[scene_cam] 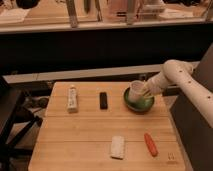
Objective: Place the ceramic cup in the ceramic bowl
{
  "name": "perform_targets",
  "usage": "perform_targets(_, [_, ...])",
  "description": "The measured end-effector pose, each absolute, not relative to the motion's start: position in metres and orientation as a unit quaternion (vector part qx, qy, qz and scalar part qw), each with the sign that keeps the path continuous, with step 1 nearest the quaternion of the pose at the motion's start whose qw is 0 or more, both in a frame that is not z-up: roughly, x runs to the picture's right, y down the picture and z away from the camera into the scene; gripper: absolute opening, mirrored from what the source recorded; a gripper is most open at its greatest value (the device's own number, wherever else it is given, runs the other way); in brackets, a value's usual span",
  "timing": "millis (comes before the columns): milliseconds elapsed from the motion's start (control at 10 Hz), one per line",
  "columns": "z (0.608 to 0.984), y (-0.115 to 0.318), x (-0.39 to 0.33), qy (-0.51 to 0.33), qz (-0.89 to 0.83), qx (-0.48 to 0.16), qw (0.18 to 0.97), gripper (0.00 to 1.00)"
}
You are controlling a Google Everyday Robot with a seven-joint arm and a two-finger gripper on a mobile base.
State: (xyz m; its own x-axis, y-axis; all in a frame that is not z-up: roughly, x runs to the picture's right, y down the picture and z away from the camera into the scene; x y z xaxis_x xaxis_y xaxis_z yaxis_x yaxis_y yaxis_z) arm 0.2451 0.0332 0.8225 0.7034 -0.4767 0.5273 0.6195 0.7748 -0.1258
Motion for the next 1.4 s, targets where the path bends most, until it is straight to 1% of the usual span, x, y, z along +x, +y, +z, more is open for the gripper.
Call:
perform_targets(700, [0.8229, 0.0306, 0.2481, -0.237, -0.300, -0.147, 0.912, 0.37])
perform_targets(800, [0.8228, 0.0302, 0.2486, -0.237, -0.300, -0.147, 0.912, 0.40])
perform_targets(900, [0.8227, 0.0294, 0.2488, -0.237, -0.300, -0.147, 0.913, 0.48])
perform_targets(1100, [0.8223, 0.0284, 0.2503, -0.236, -0.300, -0.146, 0.913, 0.60])
perform_targets(1300, [0.8211, 0.0256, 0.2533, -0.236, -0.300, -0.143, 0.913, 0.77])
perform_targets(1400, [0.8203, 0.0241, 0.2551, -0.235, -0.300, -0.141, 0.914, 0.80])
